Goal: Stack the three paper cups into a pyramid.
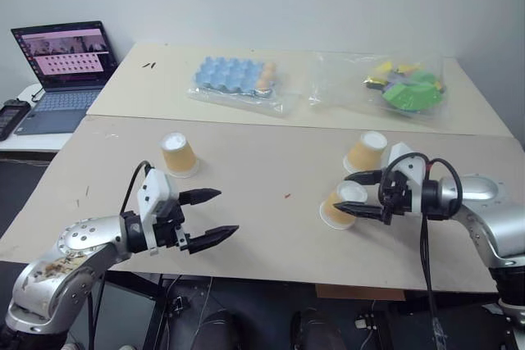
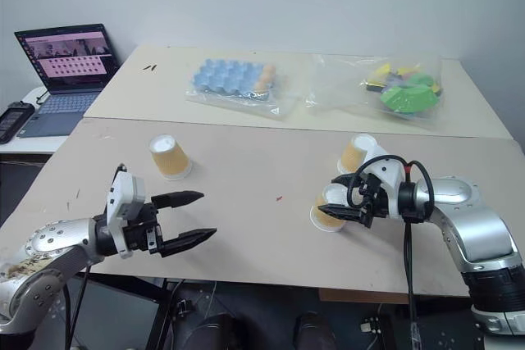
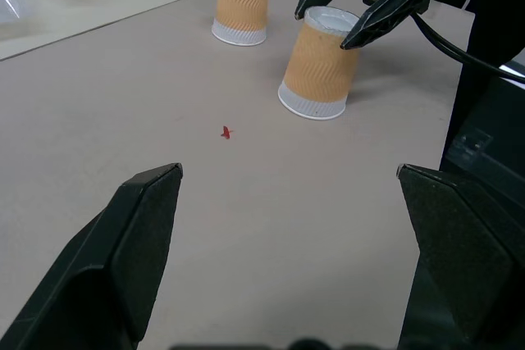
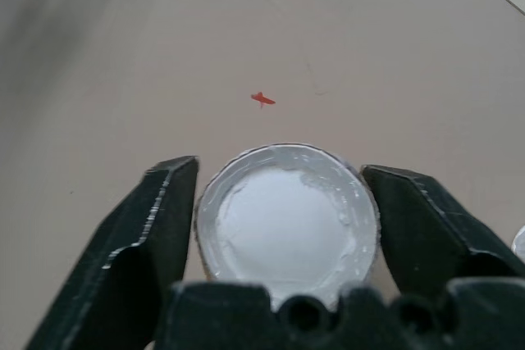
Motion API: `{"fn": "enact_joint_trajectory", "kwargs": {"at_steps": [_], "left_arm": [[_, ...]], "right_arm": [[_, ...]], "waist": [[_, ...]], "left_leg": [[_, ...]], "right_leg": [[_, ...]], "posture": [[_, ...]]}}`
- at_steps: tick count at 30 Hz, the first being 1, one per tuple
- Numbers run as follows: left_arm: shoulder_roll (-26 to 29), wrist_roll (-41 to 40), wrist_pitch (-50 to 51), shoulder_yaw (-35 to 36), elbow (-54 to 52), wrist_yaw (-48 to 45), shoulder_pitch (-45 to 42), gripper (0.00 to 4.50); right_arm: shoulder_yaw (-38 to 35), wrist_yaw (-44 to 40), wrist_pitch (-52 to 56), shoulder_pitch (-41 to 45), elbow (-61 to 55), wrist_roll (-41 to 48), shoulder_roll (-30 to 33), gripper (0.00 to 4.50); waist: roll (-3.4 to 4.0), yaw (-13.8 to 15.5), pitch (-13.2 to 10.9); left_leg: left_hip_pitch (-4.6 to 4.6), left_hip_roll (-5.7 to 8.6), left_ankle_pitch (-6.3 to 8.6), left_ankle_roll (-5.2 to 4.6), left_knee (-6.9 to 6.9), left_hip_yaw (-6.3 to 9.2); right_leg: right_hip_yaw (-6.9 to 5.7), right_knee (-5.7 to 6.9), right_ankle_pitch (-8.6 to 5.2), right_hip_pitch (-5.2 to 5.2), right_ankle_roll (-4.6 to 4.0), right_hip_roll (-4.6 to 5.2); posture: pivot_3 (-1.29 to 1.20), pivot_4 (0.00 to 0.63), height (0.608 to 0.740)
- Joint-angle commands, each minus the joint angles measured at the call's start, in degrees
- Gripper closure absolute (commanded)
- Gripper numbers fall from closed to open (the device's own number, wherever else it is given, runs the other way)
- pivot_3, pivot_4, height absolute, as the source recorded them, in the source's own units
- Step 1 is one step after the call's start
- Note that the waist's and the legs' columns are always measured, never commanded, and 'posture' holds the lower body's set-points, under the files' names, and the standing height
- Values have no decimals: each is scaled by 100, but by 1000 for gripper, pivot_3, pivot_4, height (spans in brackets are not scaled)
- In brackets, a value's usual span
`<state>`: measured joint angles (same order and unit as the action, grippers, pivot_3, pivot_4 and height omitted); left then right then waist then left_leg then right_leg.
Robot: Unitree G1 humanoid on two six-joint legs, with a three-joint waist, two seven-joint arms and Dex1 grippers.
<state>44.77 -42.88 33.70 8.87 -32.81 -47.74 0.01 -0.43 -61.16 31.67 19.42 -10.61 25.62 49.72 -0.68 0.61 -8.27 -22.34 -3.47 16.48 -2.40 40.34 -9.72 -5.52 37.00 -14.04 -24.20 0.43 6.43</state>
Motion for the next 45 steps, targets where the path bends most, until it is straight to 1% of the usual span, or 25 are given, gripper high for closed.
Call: {"fn": "enact_joint_trajectory", "kwargs": {"at_steps": [1, 4, 6, 8, 11, 15, 17, 21, 25, 26, 27, 28, 29, 31, 35, 36, 39, 40, 42, 43, 45], "left_arm": [[11, -4, -28, 116, -102, 33, -81, 0], [8, 39, -40, 89, -57, 45, -128, 0], [4, 66, -44, 66, -4, 47, -181, 0], [-13, 96, -43, 35, 56, 47, -249, 0], [-60, 174, -55, -65, 128, 45, -353, 0], [-162, 211, -38, -196, 131, 80, -451, 0], [-185, 218, -27, -204, 112, 88, -458, 0], [-197, 238, -26, -159, 90, 138, -419, 0], [-219, 233, -25, -145, -3, 206, -315, 0], [-224, 224, -23, -140, -24, 223, -295, 0], [-230, 218, -19, -140, -42, 240, -280, 0], [-236, 214, -15, -140, -52, 254, -271, 0], [-238, 217, -22, -141, -52, 255, -259, 0], [-235, 225, -40, -135, -49, 246, -233, 0], [-247, 245, -47, -146, -55, 259, -246, 0], [-249, 246, -54, -126, -52, 264, -235, 0], [-251, 280, -90, -90, -33, 271, -200, 0], [-265, 297, -93, -105, -29, 292, -206, 0], [-295, 324, -99, -134, -15, 325, -224, 0], [-312, 332, -93, -156, -15, 346, -239, 0], [-318, 341, -106, -153, 15, 325, -247, 0]], "right_arm": [[-76, -10, 106, 237, -125, 154, -74, 2027], [18, -14, 163, 453, -81, 122, -159, 2040], [134, -41, 148, 751, -21, 106, -297, 2040], [377, -19, 143, 1260, 122, 43, -579, 2040], [889, -64, 90, 2071, 465, -131, -1175, 2040], [1801, -284, -443, 2891, 1551, -806, -2019, 2040], [2033, -382, -754, 3139, 2157, -1089, -2302, 2040], [2290, -634, -1337, 3475, 3197, -1495, -2676, 2040], [2211, -653, -1684, 3649, 3758, -1700, -2877, 2040], [2149, -647, -1700, 3673, 3770, -1694, -2891, 1044], [2060, -661, -1661, 3679, 3675, -1649, -2866, 867], [1960, -652, -1623, 3674, 3542, -1606, -2826, 404], [1797, -638, -1479, 3652, 3277, -1501, -2719, 38], [1527, -647, -1178, 3572, 2781, -1292, -2498, 14], [325, -760, 218, 2909, 1135, -111, -1516, 14], [-134, -727, 679, 2557, 743, 280, -1208, 14], [-1061, -617, 1515, 1670, -75, 1096, -641, 14], [-1325, -535, 1638, 1234, -262, 1131, -484, 14], [-1729, -181, 1637, 151, -542, 869, -283, 14], [-1756, 95, 1603, -287, -593, 630, -226, 14], [-1535, 730, 1505, -585, -558, 156, -247, 14]], "waist": [[0, -1, 0], [0, -7, 0], [0, -25, 0], [0, -50, 0], [0, -135, 0], [0, -142, 0], [-1, -132, -1], [-2, -97, -1], [-2, -137, -1], [-2, -143, -1], [-2, -142, -1], [-2, -141, -1], [-2, -142, -1], [-2, -130, -2], [-2, -35, -2], [-2, -26, -2], [-3, 1, -2], [-3, -2, -2], [-6, 10, 0], [-6, 6, 0], [-10, -19, 2]], "left_leg": [[0, 0, 0, 0, 0, 0], [0, 0, 0, 0, 0, 0], [1, 0, 0, 0, 0, -1], [1, 0, 0, 0, 0, -1], [2, 0, -2, 3, 0, -4], [0, -2, -2, 4, -2, -4], [-4, 0, -2, 4, -1, -5], [-16, 7, -3, 2, 7, -2], [-6, 5, -3, 3, 8, -2], [-5, 3, -3, 4, 8, -2], [-4, 1, -3, 4, 8, -1], [-5, 1, -3, 5, 8, -2], [-8, 1, -3, 4, 8, -2], [-17, 2, -3, 4, 8, -1], [-42, 2, -3, 4, 8, 14], [-46, 3, -2, 3, 8, 20], [-45, 3, -1, 1, 8, 29], [-43, 3, -1, 1, 8, 27], [-32, 0, -1, 2, 5, 32], [-23, 0, -1, 2, 3, 33], [-15, 5, 0, 1, -1, 27]], "right_leg": [[0, 0, 0, 0, 0, 0], [0, 0, 0, -1, 0, -1], [1, 0, 0, -1, 0, -1], [1, 2, 0, -2, 0, -1], [3, 9, 1, -5, -1, -3], [-2, 7, 1, -7, -2, -6], [-5, 6, 1, -9, -2, -5], [-16, 7, 1, -12, -1, 3], [-13, 10, 1, -6, -1, 2], [-12, 11, 1, -6, -1, 1], [-13, 13, 1, -6, -2, 0], [-12, 13, 1, -7, -2, 0], [-12, 13, 1, -10, -2, 1], [-13, 13, 1, -17, -2, 1], [-32, 10, 1, -25, -2, 5], [-38, 8, 1, -23, -2, 7], [-46, -12, 1, -16, -2, 7], [-42, -9, 2, -16, -3, 7], [-44, -9, 1, -5, -4, 5], [-44, -10, 0, 3, -4, 5], [-33, -4, 0, 6, -3, 10]], "posture": [[0, 150, 724], [0, 150, 724], [0, 150, 724], [0, 150, 724], [0, 150, 724], [0, 150, 724], [0, 150, 724], [0, 150, 724], [0, 150, 724], [0, 150, 724], [0, 150, 724], [0, 150, 724], [0, 150, 724], [0, 150, 724], [0, 150, 724], [0, 150, 724], [0, 150, 724], [0, 150, 724], [0, 150, 724], [0, 150, 724], [0, 150, 724]]}}
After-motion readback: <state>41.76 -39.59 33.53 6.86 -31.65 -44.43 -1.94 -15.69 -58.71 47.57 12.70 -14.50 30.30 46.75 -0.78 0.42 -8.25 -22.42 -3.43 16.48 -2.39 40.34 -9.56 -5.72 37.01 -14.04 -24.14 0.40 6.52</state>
